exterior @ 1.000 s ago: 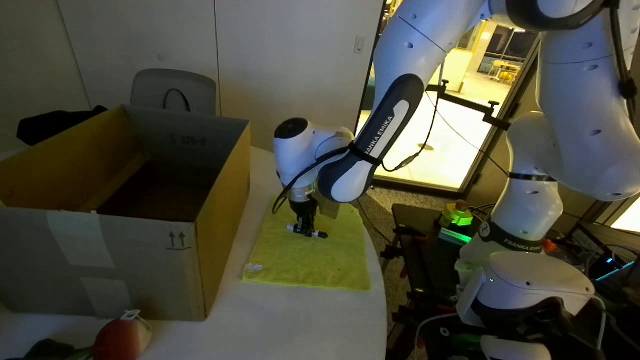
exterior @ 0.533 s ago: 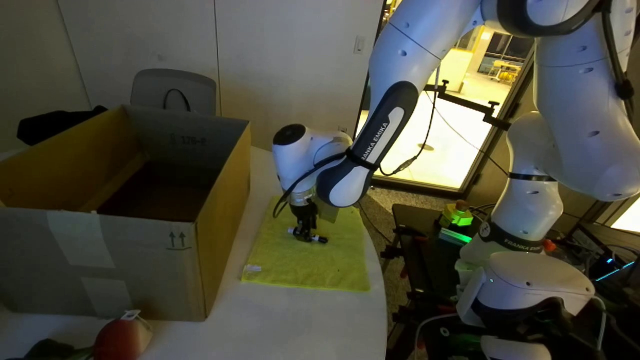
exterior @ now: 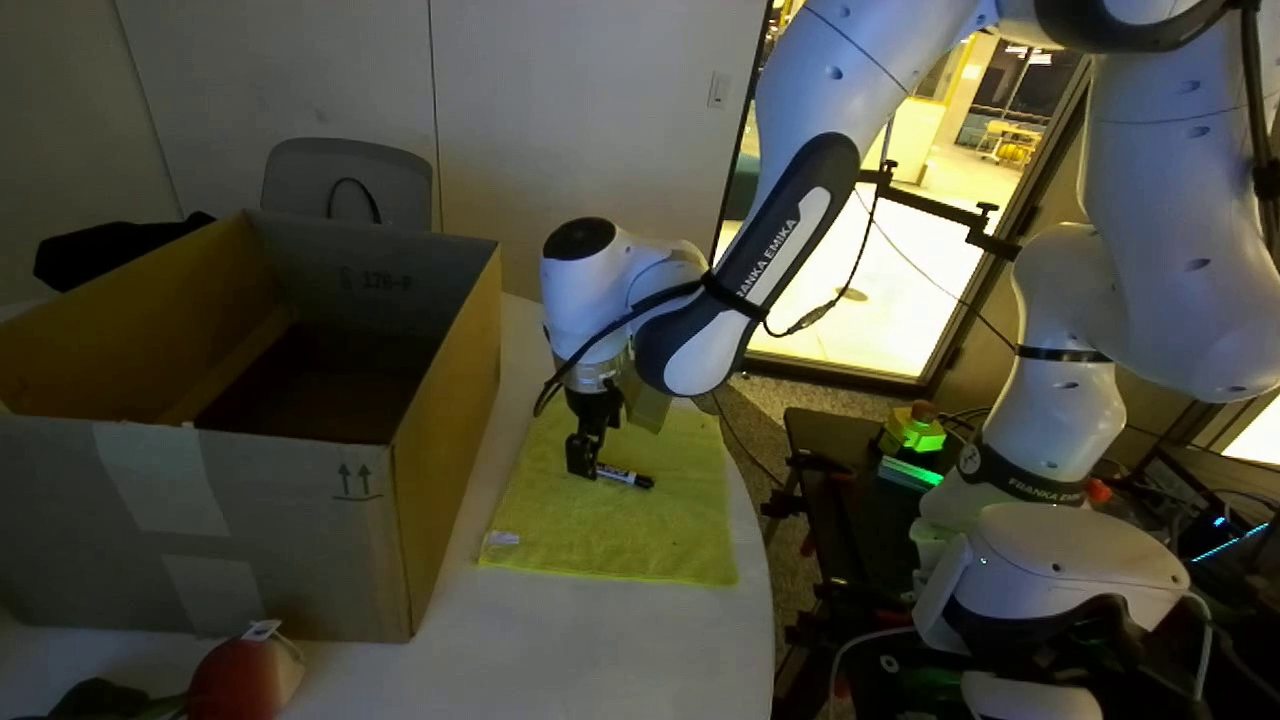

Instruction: Place the black marker on the towel, fold the towel from left to right and right to left then place it inside the brown box

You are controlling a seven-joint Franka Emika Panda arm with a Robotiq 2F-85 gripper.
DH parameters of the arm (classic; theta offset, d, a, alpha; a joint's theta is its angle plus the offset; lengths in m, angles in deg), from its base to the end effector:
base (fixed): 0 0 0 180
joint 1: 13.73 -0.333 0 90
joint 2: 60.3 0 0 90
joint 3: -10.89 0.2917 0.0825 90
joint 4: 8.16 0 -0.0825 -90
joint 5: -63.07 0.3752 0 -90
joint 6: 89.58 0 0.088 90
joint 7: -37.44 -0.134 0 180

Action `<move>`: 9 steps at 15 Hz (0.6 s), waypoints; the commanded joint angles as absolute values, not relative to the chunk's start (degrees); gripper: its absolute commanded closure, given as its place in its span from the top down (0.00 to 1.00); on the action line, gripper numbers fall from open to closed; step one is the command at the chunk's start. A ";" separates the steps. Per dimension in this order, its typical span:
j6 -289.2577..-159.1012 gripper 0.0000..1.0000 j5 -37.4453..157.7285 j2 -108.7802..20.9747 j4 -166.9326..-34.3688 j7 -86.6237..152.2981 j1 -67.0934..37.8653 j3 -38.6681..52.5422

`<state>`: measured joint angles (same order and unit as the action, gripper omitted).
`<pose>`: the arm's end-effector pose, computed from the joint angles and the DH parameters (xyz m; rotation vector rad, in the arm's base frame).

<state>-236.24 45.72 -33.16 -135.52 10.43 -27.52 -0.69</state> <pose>0.5135 0.0106 0.1123 2.8631 -0.2178 -0.1030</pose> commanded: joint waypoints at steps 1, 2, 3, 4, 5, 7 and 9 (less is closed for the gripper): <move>-240.10 1.00 47.13 -36.99 -139.15 13.08 -26.88 3.69; -240.86 1.00 48.68 -37.09 -139.35 14.60 -26.24 5.59; -241.90 1.00 49.77 -36.42 -139.41 15.60 -26.12 7.14; -242.70 1.00 51.19 -35.91 -139.36 17.08 -25.80 8.79; -243.12 1.00 52.35 -35.13 -139.12 17.99 -25.84 9.97; -243.97 1.00 54.94 -33.82 -138.63 20.53 -25.46 12.30; -244.21 1.00 56.16 -32.02 -137.70 22.17 -25.60 13.27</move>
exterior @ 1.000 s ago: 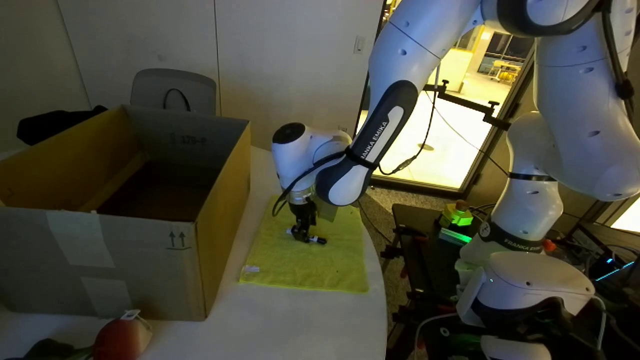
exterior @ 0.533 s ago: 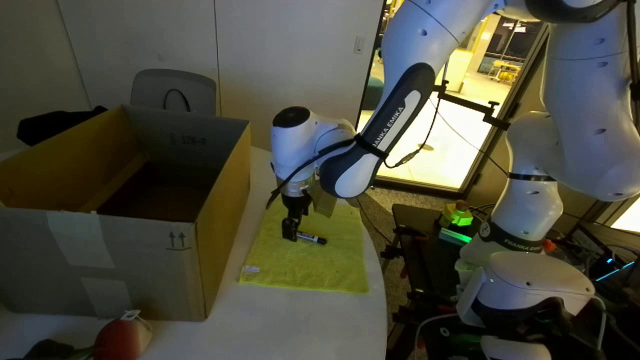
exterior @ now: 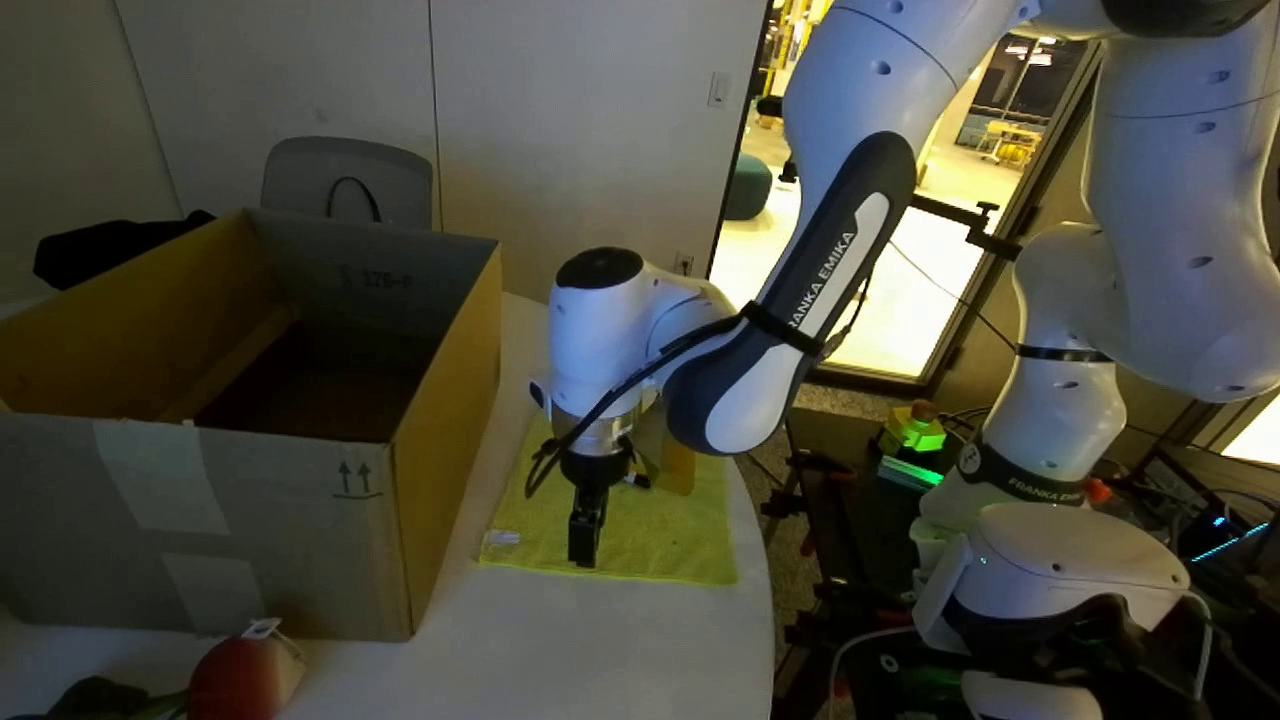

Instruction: Place the black marker on the towel, fold the towel from left to right and right to left then place it inside the brown box

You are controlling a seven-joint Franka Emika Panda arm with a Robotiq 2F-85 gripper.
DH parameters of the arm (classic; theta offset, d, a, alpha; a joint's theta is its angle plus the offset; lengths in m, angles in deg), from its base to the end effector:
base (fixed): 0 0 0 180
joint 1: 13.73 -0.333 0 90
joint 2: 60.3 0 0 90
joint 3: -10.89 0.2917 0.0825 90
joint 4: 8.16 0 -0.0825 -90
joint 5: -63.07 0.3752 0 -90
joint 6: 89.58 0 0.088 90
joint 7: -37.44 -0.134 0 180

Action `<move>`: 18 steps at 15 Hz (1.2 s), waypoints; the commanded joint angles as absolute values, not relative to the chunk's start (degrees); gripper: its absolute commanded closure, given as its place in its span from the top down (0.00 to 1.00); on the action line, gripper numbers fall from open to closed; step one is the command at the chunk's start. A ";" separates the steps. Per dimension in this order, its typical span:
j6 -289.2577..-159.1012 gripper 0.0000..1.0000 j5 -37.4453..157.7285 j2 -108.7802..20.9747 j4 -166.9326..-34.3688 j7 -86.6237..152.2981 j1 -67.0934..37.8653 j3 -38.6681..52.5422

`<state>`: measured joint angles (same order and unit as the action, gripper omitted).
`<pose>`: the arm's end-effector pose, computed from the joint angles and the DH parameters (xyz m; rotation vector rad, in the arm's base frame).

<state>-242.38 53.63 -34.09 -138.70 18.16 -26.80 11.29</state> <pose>0.4905 0.1207 0.1063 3.0563 0.0721 -0.0716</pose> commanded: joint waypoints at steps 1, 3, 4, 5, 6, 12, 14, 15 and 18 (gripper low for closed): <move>-244.18 1.00 56.48 -31.40 -137.41 22.63 -25.71 13.40; -244.41 1.00 57.11 -29.87 -136.71 23.72 -25.57 13.50; -244.55 1.00 57.36 -29.08 -136.36 23.93 -25.54 13.36; -244.75 1.00 57.68 -28.45 -136.03 24.37 -25.27 13.39; -245.09 1.00 58.10 -27.77 -135.73 24.99 -24.85 13.64; -244.39 0.73 60.23 -25.86 -134.49 28.64 -23.16 14.94; -243.83 0.60 60.35 -26.18 -134.37 29.37 -22.89 15.22; -243.47 0.51 60.50 -26.41 -134.33 29.86 -22.66 15.47; -242.53 0.28 60.85 -27.30 -134.50 31.19 -22.46 16.09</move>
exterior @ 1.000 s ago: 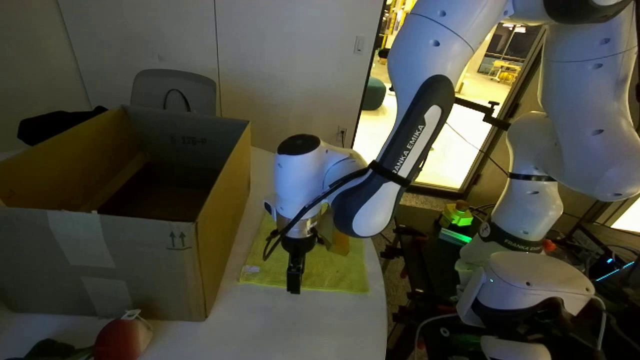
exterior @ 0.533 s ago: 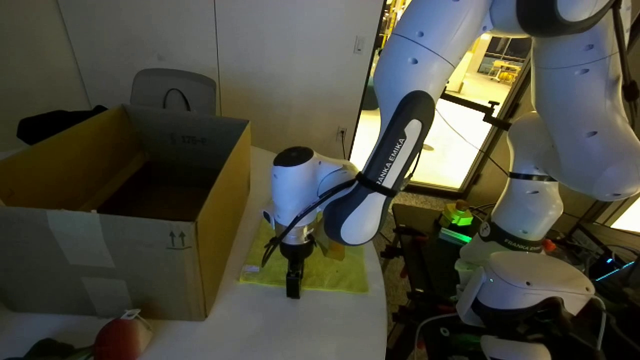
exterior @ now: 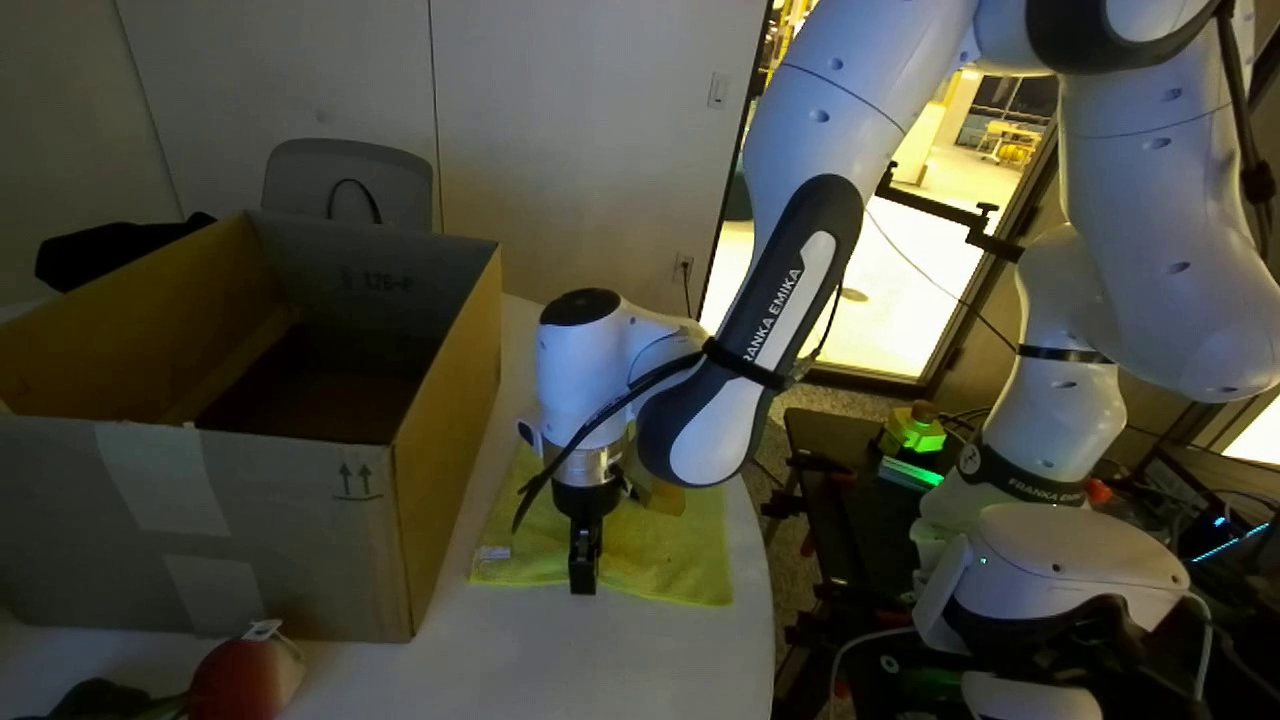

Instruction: Place the black marker on the towel, fold the towel from left to right and right to left then place it inside the brown box

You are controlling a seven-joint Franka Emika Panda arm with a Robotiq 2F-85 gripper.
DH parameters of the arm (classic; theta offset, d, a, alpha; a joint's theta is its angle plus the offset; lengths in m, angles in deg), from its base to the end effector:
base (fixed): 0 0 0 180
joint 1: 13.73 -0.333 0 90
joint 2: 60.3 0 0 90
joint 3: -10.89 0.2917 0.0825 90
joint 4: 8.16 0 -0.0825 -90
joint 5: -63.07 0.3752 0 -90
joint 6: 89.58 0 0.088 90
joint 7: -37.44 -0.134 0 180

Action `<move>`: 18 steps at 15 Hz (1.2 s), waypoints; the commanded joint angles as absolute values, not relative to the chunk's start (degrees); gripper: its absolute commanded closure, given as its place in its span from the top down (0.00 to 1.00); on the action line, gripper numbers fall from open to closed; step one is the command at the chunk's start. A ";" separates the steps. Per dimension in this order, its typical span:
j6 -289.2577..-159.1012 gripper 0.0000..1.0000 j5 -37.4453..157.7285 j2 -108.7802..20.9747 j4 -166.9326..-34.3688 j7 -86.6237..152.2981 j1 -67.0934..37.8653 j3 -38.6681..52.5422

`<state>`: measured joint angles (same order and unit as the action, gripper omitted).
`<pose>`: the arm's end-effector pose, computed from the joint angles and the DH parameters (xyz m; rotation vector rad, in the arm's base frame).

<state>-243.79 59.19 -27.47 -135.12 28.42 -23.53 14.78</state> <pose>0.4936 0.1260 0.0686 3.1228 0.2109 -0.1493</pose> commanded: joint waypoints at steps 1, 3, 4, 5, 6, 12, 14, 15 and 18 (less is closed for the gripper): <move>-242.08 0.21 60.84 -27.92 -134.71 31.43 -22.49 16.22; -241.94 0.05 60.88 -29.24 -135.45 32.04 -22.40 16.56; -241.86 0.00 60.73 -30.00 -135.87 32.06 -22.52 16.50; -241.78 0.00 60.66 -30.80 -136.28 31.83 -22.66 16.39; -241.83 0.01 60.62 -31.88 -136.93 31.38 -22.79 16.12; -244.10 0.04 58.55 -41.04 -143.24 27.09 -23.61 11.83; -244.30 0.04 58.20 -43.38 -144.80 24.15 -23.34 9.51; -244.28 0.03 57.77 -44.26 -145.52 22.41 -23.22 8.20; -244.16 0.03 56.44 -45.22 -147.03 16.20 -22.94 4.36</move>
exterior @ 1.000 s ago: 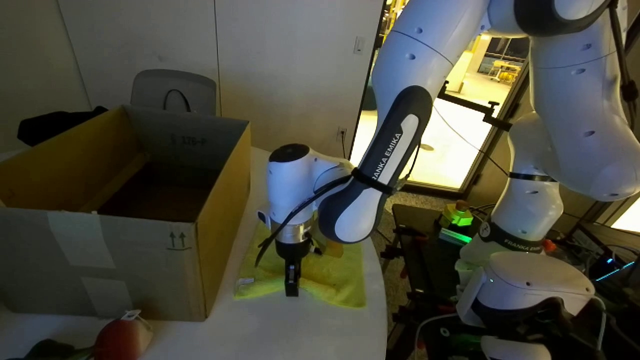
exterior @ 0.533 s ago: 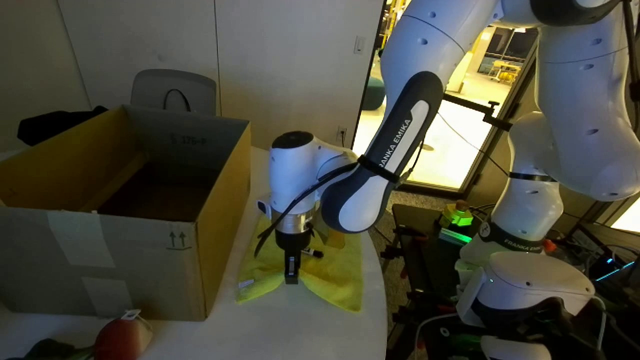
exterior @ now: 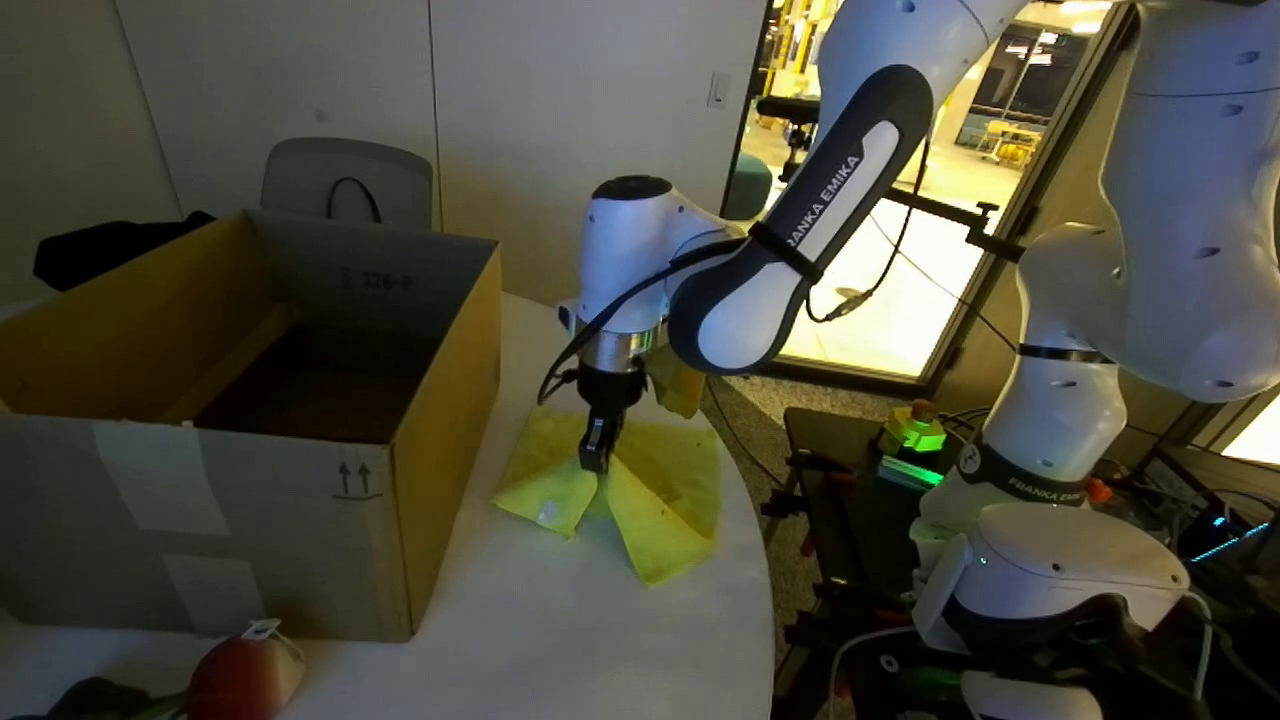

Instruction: Place the black marker on the towel, fold the towel from left to right and right to left then place it inside the brown box

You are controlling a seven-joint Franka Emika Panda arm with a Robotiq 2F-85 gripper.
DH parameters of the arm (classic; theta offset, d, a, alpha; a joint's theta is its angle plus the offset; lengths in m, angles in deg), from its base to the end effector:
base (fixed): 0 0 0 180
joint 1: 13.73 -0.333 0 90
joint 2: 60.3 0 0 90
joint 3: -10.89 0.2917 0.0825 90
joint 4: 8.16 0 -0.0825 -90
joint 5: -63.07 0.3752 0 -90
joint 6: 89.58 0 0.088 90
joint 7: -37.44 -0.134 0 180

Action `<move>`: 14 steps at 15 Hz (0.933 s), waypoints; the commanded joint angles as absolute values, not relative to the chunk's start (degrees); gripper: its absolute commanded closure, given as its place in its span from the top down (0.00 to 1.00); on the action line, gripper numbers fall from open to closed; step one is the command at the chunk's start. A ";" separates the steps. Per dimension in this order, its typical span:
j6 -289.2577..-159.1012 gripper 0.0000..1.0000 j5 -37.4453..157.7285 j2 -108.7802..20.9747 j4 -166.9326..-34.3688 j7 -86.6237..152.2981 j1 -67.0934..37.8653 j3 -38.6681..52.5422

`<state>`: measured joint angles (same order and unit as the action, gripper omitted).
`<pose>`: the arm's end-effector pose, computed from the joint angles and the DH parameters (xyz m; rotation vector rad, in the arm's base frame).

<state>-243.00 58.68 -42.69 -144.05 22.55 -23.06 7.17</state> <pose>0.4937 0.0479 0.1533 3.0852 -0.1395 0.0127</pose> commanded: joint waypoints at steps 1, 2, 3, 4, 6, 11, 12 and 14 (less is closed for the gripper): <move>-243.82 0.03 56.30 -44.90 -147.12 14.80 -22.71 3.57; -243.43 0.04 55.94 -44.34 -146.96 13.33 -22.71 2.91; -242.49 0.04 55.03 -43.58 -146.42 10.81 -23.14 1.76; -242.42 0.03 54.22 -42.75 -146.24 8.50 -23.52 0.86; -241.33 0.36 55.16 -41.93 -145.72 6.65 -23.04 0.79; -240.97 0.66 55.20 -43.02 -147.02 3.82 -22.74 0.15; -241.08 0.74 55.30 -43.74 -147.58 4.18 -22.33 0.12; -241.14 0.88 54.82 -45.14 -148.98 4.83 -21.67 -0.54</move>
